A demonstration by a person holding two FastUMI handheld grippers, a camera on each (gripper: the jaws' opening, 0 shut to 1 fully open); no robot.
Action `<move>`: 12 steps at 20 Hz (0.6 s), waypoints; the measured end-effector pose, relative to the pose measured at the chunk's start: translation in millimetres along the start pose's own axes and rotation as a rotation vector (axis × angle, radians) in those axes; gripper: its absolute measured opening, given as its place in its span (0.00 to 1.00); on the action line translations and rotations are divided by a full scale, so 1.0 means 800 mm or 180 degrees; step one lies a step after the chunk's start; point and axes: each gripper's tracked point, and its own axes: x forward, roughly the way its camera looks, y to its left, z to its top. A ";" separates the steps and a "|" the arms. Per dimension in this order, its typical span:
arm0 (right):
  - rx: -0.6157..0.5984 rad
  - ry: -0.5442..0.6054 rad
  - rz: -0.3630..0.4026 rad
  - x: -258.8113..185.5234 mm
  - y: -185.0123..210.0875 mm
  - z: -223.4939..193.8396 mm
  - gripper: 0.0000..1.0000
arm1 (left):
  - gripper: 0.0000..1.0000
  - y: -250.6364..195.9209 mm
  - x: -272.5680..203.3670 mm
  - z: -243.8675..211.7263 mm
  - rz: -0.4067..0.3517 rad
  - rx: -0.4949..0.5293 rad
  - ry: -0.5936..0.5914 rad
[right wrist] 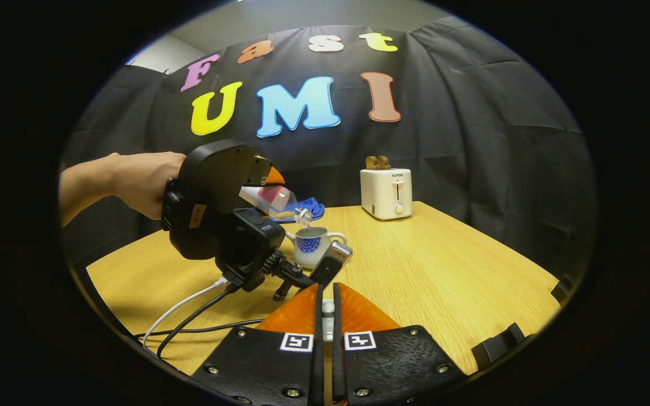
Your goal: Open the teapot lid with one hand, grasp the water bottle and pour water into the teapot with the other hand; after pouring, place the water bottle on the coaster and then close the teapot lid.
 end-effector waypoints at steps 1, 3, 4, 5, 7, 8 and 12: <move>-0.0002 -0.0002 -0.0001 0.000 0.000 0.001 0.06 | 0.84 0.002 0.000 0.001 0.0010 0.0008 -0.0007; -0.0002 -0.0001 0.0000 0.000 0.000 0.001 0.06 | 0.84 0.002 0.000 0.002 0.0013 0.0007 -0.0015; -0.0002 0.0000 -0.0003 0.000 -0.001 0.000 0.06 | 0.84 0.002 0.000 0.001 0.0014 -0.0002 -0.0022; 0.0000 -0.0001 -0.0005 0.000 -0.001 0.000 0.06 | 0.84 0.001 0.001 0.003 0.0006 -0.0024 -0.0025; 0.0011 0.0003 -0.0003 0.000 -0.001 0.000 0.06 | 0.84 -0.005 0.004 0.002 -0.0038 -0.0200 -0.0073; 0.0018 0.0004 -0.0003 0.000 -0.002 0.000 0.06 | 0.84 -0.009 0.004 0.001 -0.0067 -0.0315 -0.0091; 0.0022 0.0021 0.0007 0.002 0.000 -0.001 0.06 | 0.84 -0.025 0.009 0.001 -0.0135 -0.0717 -0.0153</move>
